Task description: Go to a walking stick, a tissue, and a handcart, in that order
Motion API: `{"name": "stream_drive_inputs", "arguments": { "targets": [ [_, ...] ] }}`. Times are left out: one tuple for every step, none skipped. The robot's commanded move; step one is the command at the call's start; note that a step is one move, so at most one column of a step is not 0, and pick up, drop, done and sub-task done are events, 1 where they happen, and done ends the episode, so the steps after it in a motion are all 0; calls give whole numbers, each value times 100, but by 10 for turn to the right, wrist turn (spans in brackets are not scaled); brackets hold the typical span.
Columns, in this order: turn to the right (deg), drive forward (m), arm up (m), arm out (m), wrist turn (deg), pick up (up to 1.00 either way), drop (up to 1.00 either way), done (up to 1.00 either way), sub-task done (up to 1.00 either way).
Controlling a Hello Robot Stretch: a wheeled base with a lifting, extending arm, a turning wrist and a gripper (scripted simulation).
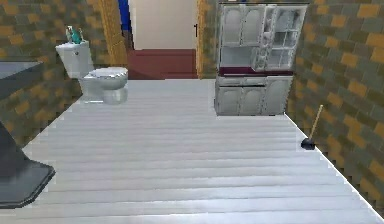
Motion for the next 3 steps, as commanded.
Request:
{"name": "stream_drive_inputs", "arguments": {
  "targets": [
    [0, 20, 0, 0, 0, 0, 0, 0, 0],
    [330, 0, 0, 0, 0, 0, 0, 0, 0],
    [0, 25, 0, 0, 0, 0, 0, 0, 0]
  ]
}}
